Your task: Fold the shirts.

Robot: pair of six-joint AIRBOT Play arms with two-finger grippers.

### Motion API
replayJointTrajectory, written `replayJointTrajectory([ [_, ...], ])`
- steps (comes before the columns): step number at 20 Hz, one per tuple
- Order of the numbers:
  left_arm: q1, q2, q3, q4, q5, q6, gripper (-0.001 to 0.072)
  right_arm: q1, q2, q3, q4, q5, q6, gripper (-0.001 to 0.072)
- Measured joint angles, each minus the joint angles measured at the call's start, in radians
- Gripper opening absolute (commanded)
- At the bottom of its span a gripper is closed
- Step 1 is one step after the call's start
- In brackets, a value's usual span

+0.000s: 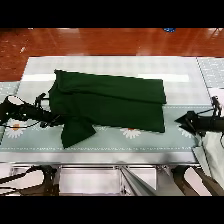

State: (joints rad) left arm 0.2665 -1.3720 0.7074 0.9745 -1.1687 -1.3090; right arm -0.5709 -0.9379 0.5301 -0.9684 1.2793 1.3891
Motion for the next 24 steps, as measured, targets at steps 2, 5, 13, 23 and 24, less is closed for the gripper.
replayJointTrajectory([
  [2,0.000,0.000,0.006,0.014,-0.016,0.000,0.0026,-0.011,0.000,-0.055,-0.009,0.016,0.004,0.0411],
  [5,0.001,0.000,0.010,0.023,-0.031,0.000,0.0026,0.009,-0.004,-0.112,-0.008,0.007,0.005,0.0407],
  [13,0.003,0.002,0.012,0.025,-0.048,0.000,0.0026,0.243,-0.171,-0.108,0.182,-0.218,0.022,0.0319],
  [23,0.096,0.032,0.171,0.001,-0.110,0.008,0.0025,0.375,-0.203,0.074,0.177,-0.259,-0.016,0.0020],
  [24,0.103,0.034,0.195,-0.006,-0.109,0.011,0.0025,0.376,-0.192,0.082,0.155,-0.259,-0.008,0.0020],
])
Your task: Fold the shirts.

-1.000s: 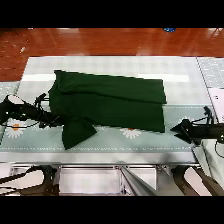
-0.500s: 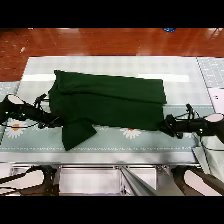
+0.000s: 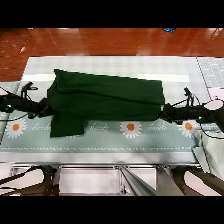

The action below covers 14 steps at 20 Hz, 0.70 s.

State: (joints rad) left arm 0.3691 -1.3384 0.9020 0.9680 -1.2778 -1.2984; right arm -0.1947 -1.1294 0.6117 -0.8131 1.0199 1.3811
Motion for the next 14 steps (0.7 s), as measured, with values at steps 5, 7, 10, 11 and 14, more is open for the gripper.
replayJointTrajectory([
  [5,-0.041,-0.071,0.148,-0.079,0.061,-0.007,0.0025,0.003,-0.051,0.103,-0.010,-0.043,0.007,0.0020],
  [7,-0.083,-0.146,0.249,-0.101,0.077,-0.026,0.0025,0.004,-0.121,0.185,-0.002,-0.051,0.002,0.0020],
  [10,-0.143,-0.288,0.435,-0.120,0.083,-0.076,0.0025,0.005,-0.243,0.324,0.013,-0.059,-0.002,0.0020],
  [11,-0.158,-0.340,0.504,-0.122,0.081,-0.101,0.0025,0.005,-0.281,0.367,0.017,-0.059,-0.002,0.0020],
  [14,-0.175,-0.481,0.705,-0.128,0.062,-0.177,0.0025,0.004,-0.386,0.496,0.028,-0.059,-0.001,0.0020],
])
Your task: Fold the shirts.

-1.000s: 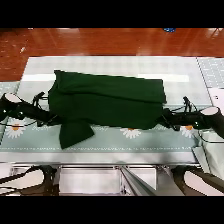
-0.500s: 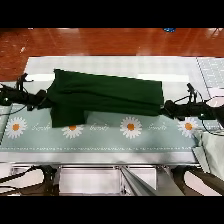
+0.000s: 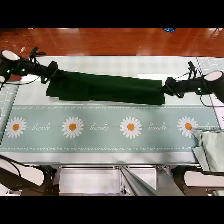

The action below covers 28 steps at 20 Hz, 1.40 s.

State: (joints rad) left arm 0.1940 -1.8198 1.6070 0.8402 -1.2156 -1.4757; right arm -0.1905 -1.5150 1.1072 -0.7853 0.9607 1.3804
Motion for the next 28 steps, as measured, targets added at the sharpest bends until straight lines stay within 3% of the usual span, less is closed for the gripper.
replayJointTrajectory([
  [4,-0.008,-0.131,0.185,-0.003,-0.043,-0.060,0.0025,0.000,-0.111,0.135,0.004,0.009,0.008,0.0020],
  [9,-0.027,-0.213,0.259,-0.003,-0.013,-0.061,0.0029,0.000,-0.220,0.222,0.029,-0.008,0.013,0.0022],
  [10,-0.032,-0.221,0.264,-0.002,-0.008,-0.058,0.0118,0.000,-0.236,0.229,0.035,-0.018,0.014,0.0127],
  [11,-0.037,-0.226,0.268,-0.003,0.009,-0.057,0.0348,0.000,-0.251,0.235,0.047,-0.037,0.013,0.0388],
  [12,-0.043,-0.231,0.271,-0.004,0.016,-0.054,0.0506,0.000,-0.261,0.239,0.055,-0.057,0.010,0.0413],
  [17,-0.022,-0.237,0.348,0.014,-0.098,-0.020,0.0509,-0.042,-0.251,0.282,0.072,-0.055,-0.008,0.0413],
  [20,0.040,-0.192,0.397,0.106,-0.225,-0.035,0.0509,-0.117,-0.196,0.299,0.037,0.018,-0.008,0.0413],
  [23,0.108,-0.091,0.331,0.226,-0.302,0.003,0.0509,-0.176,-0.152,0.278,-0.056,0.091,0.033,0.0413],
  [25,0.142,0.021,0.188,0.256,-0.277,0.024,0.0509,-0.190,-0.137,0.227,-0.091,0.104,0.056,0.0412],
  [28,0.159,0.236,-0.102,0.209,-0.129,0.091,0.0509,-0.182,-0.137,0.151,-0.090,0.071,0.071,0.0413],
])
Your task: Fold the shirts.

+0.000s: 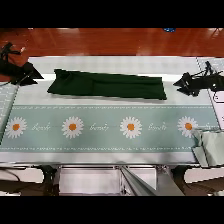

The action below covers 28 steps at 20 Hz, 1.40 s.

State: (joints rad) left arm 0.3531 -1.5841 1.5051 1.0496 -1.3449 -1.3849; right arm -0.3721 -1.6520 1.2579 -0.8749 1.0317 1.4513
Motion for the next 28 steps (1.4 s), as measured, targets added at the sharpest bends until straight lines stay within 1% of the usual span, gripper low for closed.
replayJointTrajectory([
  [3,-0.029,0.216,-0.287,-0.069,0.166,0.083,0.0509,0.029,-0.035,-0.034,0.039,-0.019,-0.023,0.0413],
  [5,-0.062,0.309,-0.410,-0.092,0.229,0.127,0.0509,0.054,-0.066,-0.043,0.085,-0.029,-0.045,0.0413],
  [7,-0.098,0.362,-0.485,-0.103,0.268,0.155,0.0509,0.082,-0.096,-0.037,0.142,-0.029,-0.061,0.0410],
  [8,-0.115,0.376,-0.507,-0.109,0.288,0.164,0.0509,0.101,-0.112,-0.027,0.159,-0.029,-0.068,0.0368],
  [9,-0.134,0.386,-0.523,-0.113,0.302,0.172,0.0509,0.121,-0.128,-0.014,0.168,-0.031,-0.071,0.0238],
  [10,-0.153,0.393,-0.534,-0.116,0.314,0.183,0.0509,0.143,-0.142,0.000,0.169,-0.036,-0.075,0.0092],
  [11,-0.175,0.395,-0.543,-0.119,0.331,0.200,0.0508,0.166,-0.153,0.017,0.167,-0.036,-0.080,0.0021],
  [12,-0.197,0.397,-0.549,-0.121,0.342,0.212,0.0506,0.186,-0.160,0.037,0.164,-0.035,-0.091,0.0021],
  [13,-0.220,0.397,-0.553,-0.124,0.366,0.224,0.0463,0.201,-0.164,0.056,0.167,-0.031,-0.097,0.0020],
  [14,-0.241,0.397,-0.556,-0.124,0.380,0.230,0.0162,0.213,-0.160,0.075,0.175,-0.011,-0.102,0.0020],
  [15,-0.262,0.397,-0.558,-0.124,0.391,0.237,0.0036,0.220,-0.148,0.087,0.173,0.009,-0.105,0.0020],
  [17,-0.299,0.396,-0.560,-0.129,0.407,0.245,0.0026,0.227,-0.096,0.098,0.128,0.057,-0.099,0.0020],
  [19,-0.340,0.396,-0.557,-0.145,0.416,0.249,0.0025,0.232,0.004,0.073,0.030,0.097,-0.068,0.0020],
  [22,-0.450,0.384,-0.534,-0.171,0.420,0.244,0.0025,0.234,0.250,-0.056,-0.095,0.118,-0.036,0.0020],
  [25,-0.599,0.319,-0.468,-0.171,0.448,0.180,0.0025,0.236,0.544,-0.224,-0.150,0.125,-0.002,0.0020],
  [28,-0.743,0.180,-0.336,-0.159,0.447,0.087,0.0025,0.238,0.817,-0.359,-0.161,0.174,0.054,0.0020],
])
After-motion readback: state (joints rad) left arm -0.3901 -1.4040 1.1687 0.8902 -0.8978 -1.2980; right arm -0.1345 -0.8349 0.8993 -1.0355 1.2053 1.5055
